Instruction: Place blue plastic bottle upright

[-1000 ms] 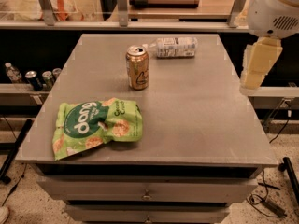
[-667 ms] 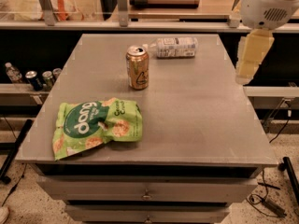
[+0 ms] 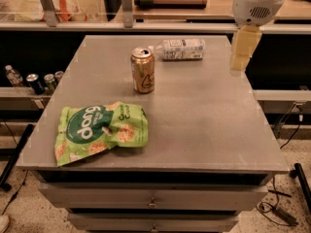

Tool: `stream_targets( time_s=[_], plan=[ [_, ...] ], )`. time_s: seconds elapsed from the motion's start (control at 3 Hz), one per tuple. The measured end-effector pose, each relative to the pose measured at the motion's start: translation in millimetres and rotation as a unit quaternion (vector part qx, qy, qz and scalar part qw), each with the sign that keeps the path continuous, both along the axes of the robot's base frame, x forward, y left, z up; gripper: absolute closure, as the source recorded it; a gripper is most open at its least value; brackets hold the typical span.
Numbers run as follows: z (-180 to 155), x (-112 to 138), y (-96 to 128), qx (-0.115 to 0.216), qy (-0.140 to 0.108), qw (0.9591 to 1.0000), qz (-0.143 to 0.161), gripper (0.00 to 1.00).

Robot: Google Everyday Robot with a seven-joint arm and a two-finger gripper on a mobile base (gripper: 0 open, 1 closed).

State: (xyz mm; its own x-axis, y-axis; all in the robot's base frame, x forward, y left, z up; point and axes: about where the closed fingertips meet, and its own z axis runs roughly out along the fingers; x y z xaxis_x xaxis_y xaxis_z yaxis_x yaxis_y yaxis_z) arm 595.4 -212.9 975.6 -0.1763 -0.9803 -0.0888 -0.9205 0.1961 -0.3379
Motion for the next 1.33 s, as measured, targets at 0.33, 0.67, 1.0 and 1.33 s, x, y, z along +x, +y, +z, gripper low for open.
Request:
stream_targets(
  time_s=[0.33, 0.67, 1.0, 1.33],
  plan=[
    [3.4, 13.1, 9.0, 0.018, -0.014, 0.9997, 0.006, 0.0],
    [5.3, 41.2, 30.2, 0.026, -0.025, 0.9987, 0.036, 0.0],
    [2.6, 73.0, 50.9, 0.04, -0.031, 0.9971, 0.057, 0.0],
    [-7.4, 100.5, 64.5, 0.047, -0.034, 0.9972, 0.048, 0.0]
  ],
)
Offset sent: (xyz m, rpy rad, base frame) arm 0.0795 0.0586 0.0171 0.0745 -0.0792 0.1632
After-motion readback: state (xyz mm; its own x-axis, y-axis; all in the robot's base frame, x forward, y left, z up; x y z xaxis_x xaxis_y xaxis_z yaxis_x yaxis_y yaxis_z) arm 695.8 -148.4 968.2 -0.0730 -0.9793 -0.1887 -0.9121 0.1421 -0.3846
